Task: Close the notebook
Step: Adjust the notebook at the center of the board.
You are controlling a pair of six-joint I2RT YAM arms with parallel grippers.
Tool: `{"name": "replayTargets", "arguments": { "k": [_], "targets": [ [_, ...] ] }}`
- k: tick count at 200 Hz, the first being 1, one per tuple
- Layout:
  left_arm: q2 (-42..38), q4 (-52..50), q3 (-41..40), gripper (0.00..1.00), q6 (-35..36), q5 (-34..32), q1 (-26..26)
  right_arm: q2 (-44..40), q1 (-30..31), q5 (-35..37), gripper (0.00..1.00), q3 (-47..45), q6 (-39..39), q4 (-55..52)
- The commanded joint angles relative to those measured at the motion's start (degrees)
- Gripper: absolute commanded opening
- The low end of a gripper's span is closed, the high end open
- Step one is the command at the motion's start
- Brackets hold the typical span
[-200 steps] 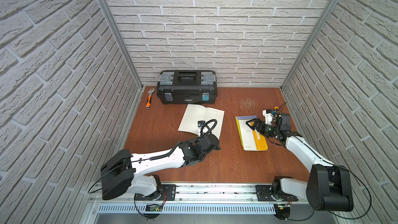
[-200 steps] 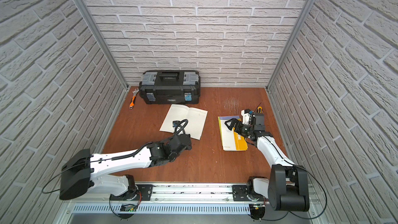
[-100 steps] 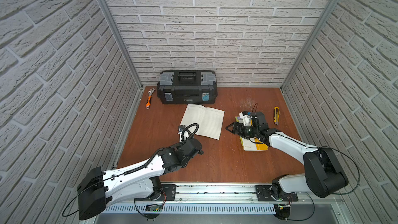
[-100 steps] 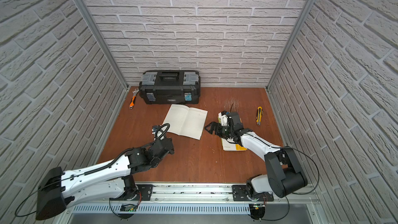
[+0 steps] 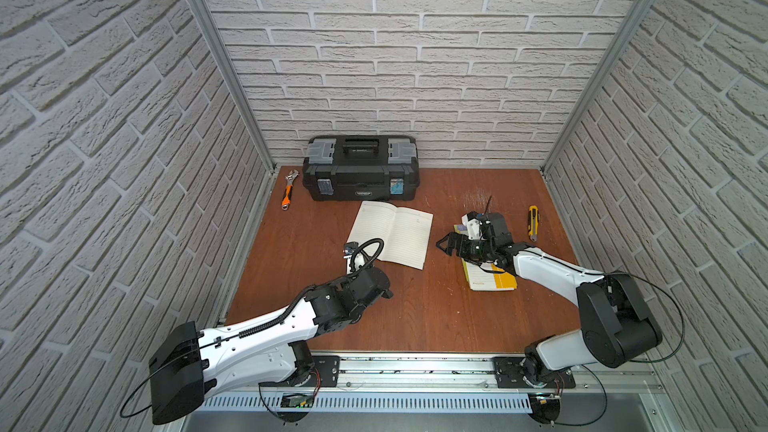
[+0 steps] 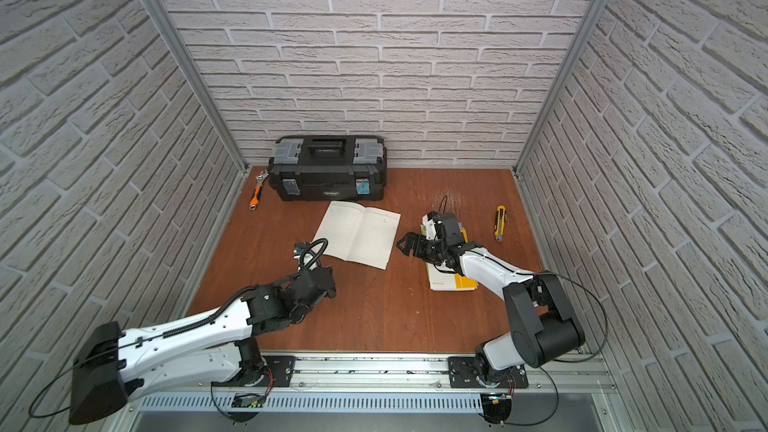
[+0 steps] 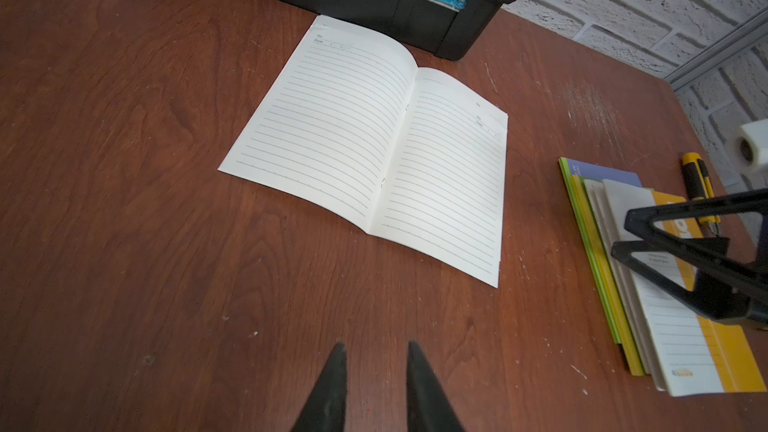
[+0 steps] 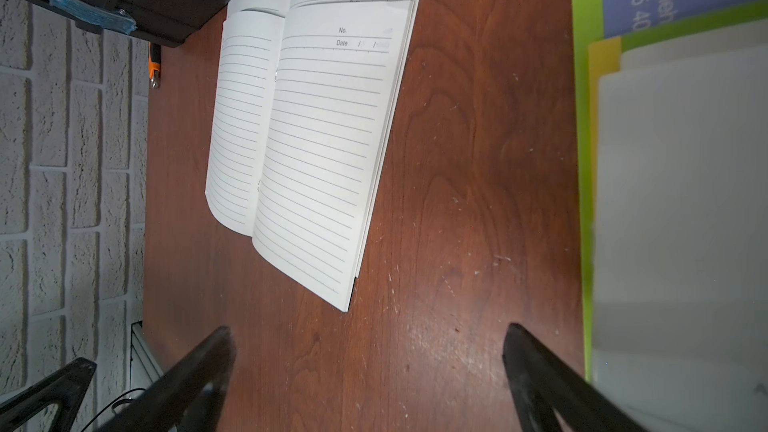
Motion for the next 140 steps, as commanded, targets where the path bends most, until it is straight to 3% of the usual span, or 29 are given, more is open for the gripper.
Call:
{"name": "replayTargets", "arguments": {
  "k": [1,140],
  "targets": [
    [-0.2,1.2,-0.8,0.26,0.1,-0.7,0.3,0.7,0.1,1.5,1.0,1.4,-1.8,-1.4],
    [-0.2,3.4,-2.5,0.3,-0.3,-0.2,0.7,1.1,0.0,5.6,1.0,3.1,-6.4,-7.4]
  ]
}}
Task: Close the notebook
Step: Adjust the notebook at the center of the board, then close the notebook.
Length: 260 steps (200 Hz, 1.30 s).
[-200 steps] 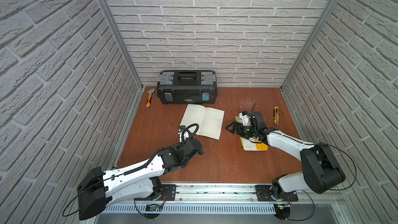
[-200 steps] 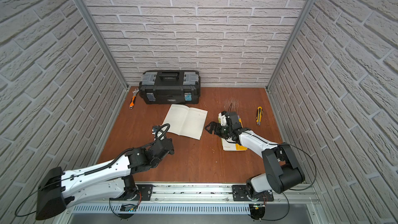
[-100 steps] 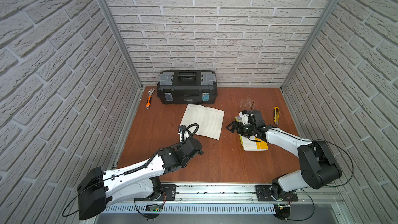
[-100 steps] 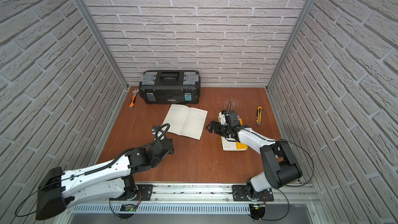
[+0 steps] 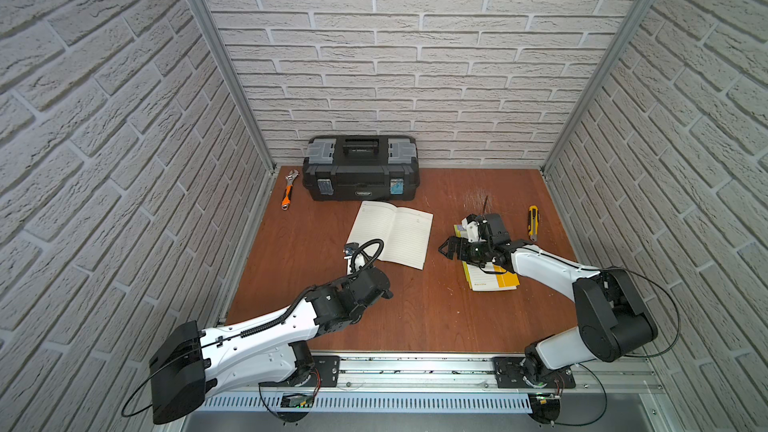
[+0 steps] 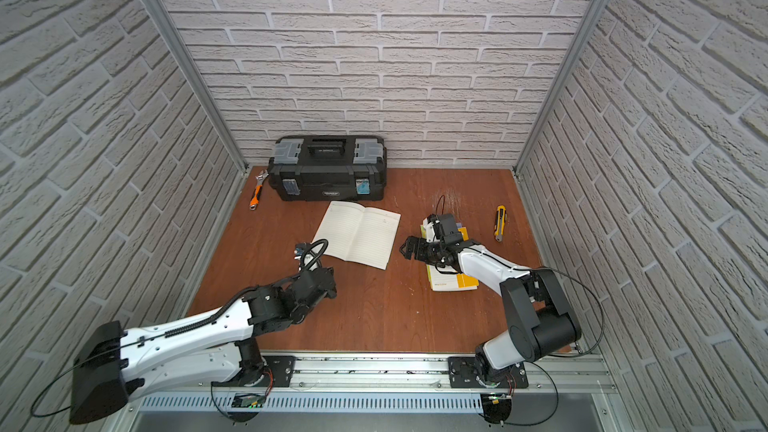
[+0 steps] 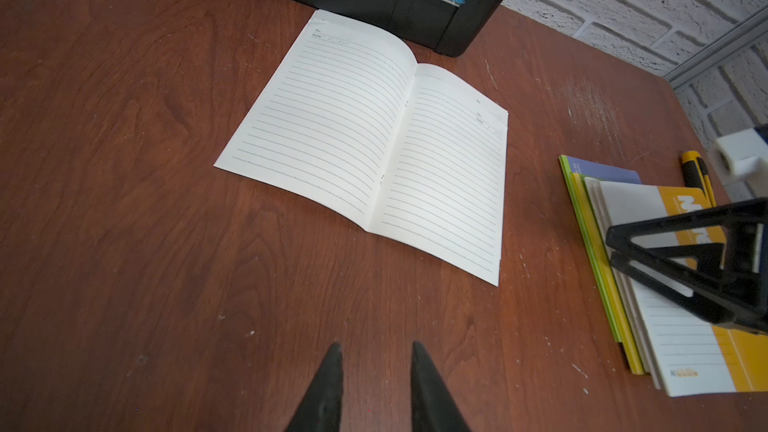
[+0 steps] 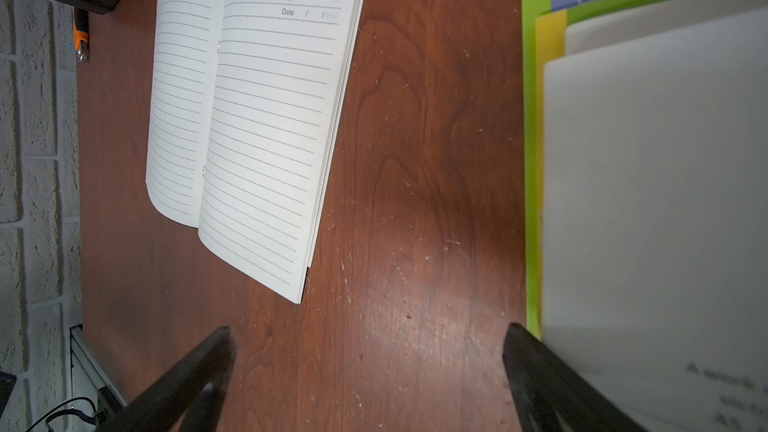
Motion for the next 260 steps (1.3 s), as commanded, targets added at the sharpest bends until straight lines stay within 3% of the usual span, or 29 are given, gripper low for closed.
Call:
{"name": "replayTargets", "arguments": {
  "k": [1,38,85,135,174,214,260],
  "targets": [
    [-0.5,2.1,-1.6,0.3,-0.3,-0.5,0.6,-0.4,0.0,2.0,1.0,1.8,-2.1,-1.9],
    [-1.9,9.2,-5.1,0.38,0.6,4.1,3.5,-1.8,0.1,-3.0,1.0,1.1,0.1,4.3],
    [-4.0,33.5,-17.5,0.44,-1.9,22.3,17.4,1.5,3.9,-7.2,1.0,5.1,4.1,9.0],
    [-1.5,29.8,-12.8,0.51,0.5,33.7,26.7,11.0,9.3,-5.9,1.0,13.5,7.1,10.4],
    [7.0,42.5,-15.4,0.52,-5.9,42.6,32.6,17.4,11.4,-4.6,1.0,16.3,9.4,14.0],
    [13.3,50.7,-16.1,0.5,-9.7,42.6,33.2,21.0,12.3,-3.8,1.0,18.0,9.8,15.6],
    [14.1,48.0,-16.2,0.5,-12.1,38.5,33.2,22.5,12.4,-2.5,1.0,17.6,9.6,13.8]
  ]
}}
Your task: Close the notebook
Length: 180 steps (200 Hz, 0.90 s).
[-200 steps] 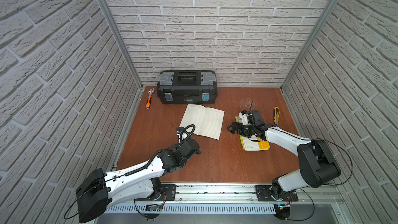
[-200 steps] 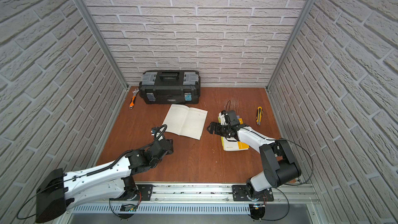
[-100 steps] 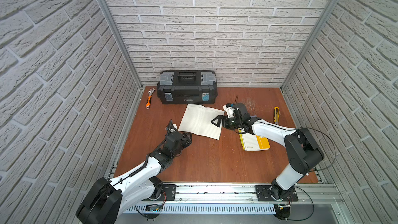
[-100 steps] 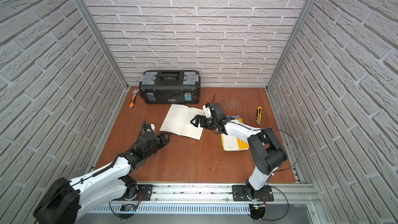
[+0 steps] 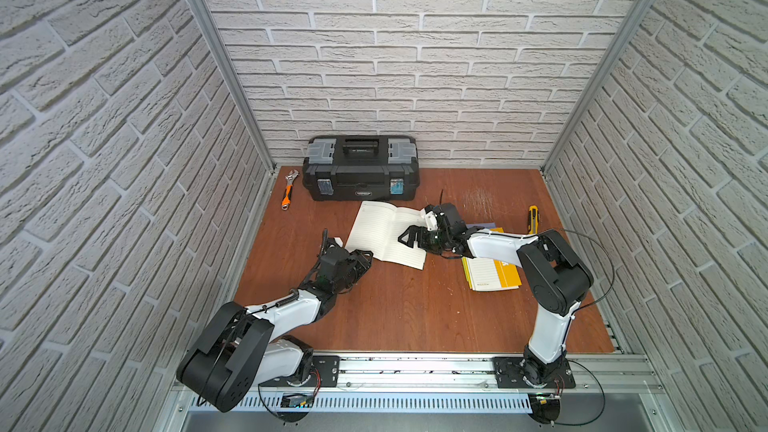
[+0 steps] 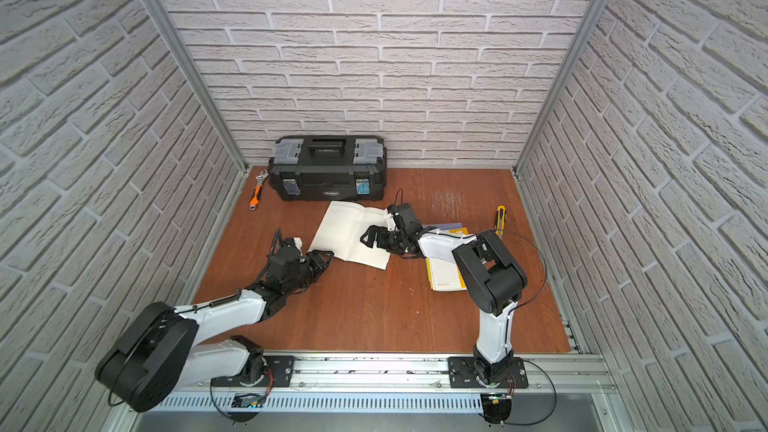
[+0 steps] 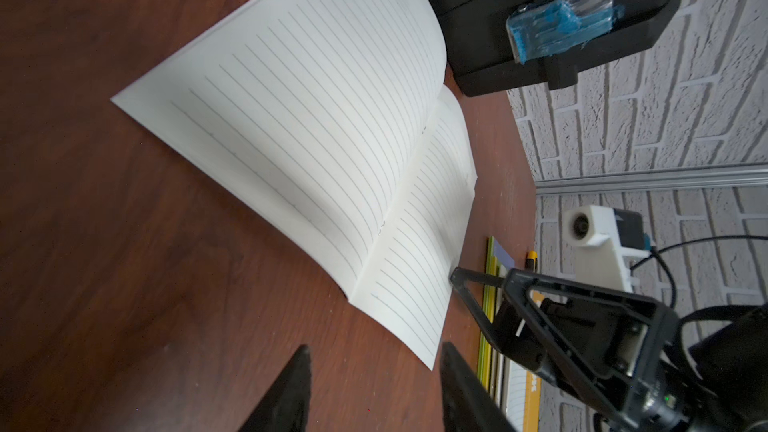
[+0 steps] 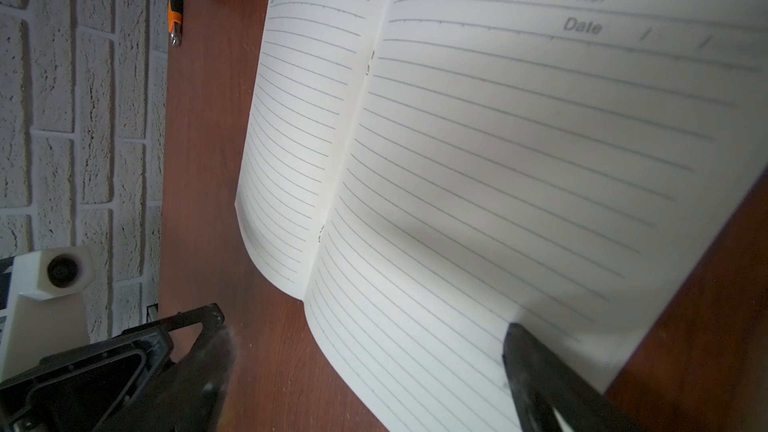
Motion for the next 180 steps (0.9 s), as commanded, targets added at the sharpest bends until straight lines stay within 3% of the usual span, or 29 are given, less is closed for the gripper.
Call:
{"name": "replayTargets", "arguments": {
  "k": [1,29,70,154,180],
  "targets": [
    [0.7,2.5,-0.6,0.5,-2.4,-2.1,0.2,0.6,0.5,1.5,1.0,0.9,0.1,0.4],
    [5.4,3.7,1.3,0.5,-2.3,-1.0,0.2,1.4,0.5,2.0,1.0,1.3,-0.6,-2.5],
    [14.1,15.6,0.6,0.47,-5.6,-0.6,0.2,1.3,0.5,2.1,1.0,1.3,-1.5,-4.2],
    [20.1,22.3,-0.2,0.46,-5.9,-5.1,-0.8,1.4,0.5,1.1,1.0,1.4,-2.1,-4.7],
    [23.3,27.8,-1.2,0.4,-6.5,-7.0,-0.9,1.4,0.4,1.1,1.0,1.2,-2.6,-5.1]
  ]
}}
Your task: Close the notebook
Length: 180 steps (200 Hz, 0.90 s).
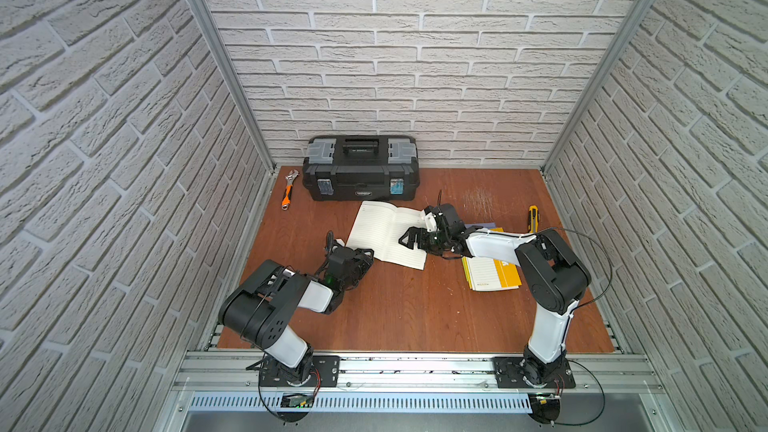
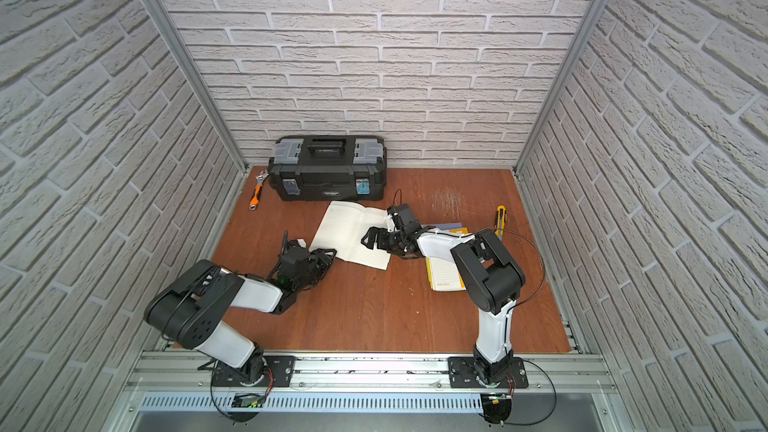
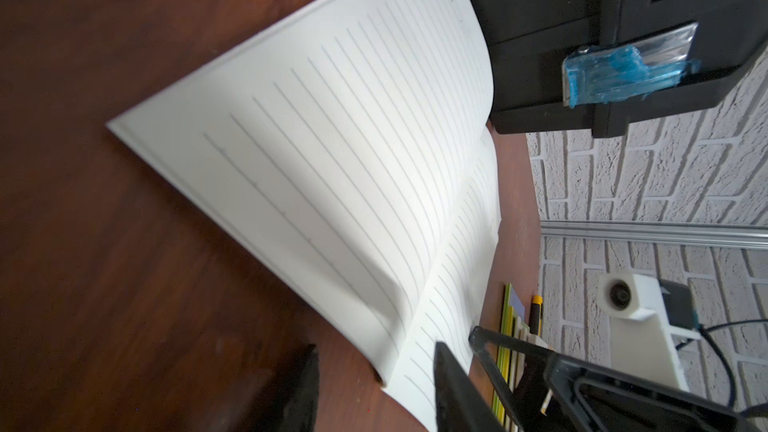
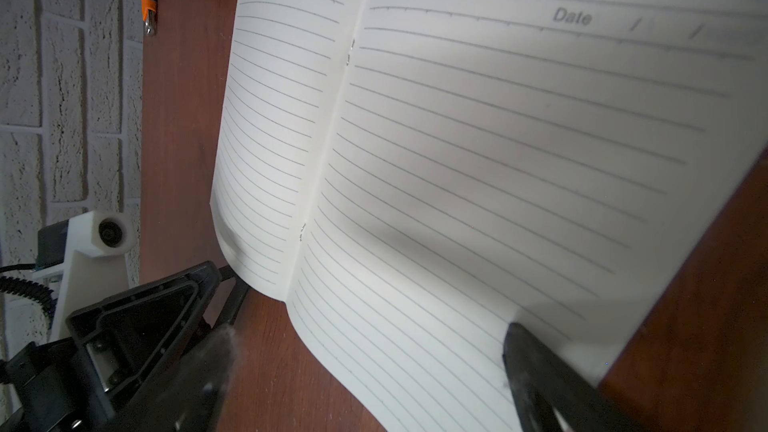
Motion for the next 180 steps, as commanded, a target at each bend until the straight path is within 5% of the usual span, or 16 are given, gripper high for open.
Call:
{"name": "replayTargets", "arguments": {
  "k": [1,116,180],
  "targets": [
    [3.1,7.0,-1.5,0.39,-1.2,-3.1,-0.3,0.7,0.3,0.2,1.0,0.4,-1.1,-2.5],
    [9.6,16.6,-2.2,0.0,-2.7,-4.5,-3.4,1.5,0.3,-0.5,1.0,-0.7,-1.1,-1.9],
    [5.4,11.9,-1.3,0.0,-0.2,-5.4,-5.8,0.5,0.3,-1.7,1.0,-1.9,-1.3,-0.5]
  ]
}}
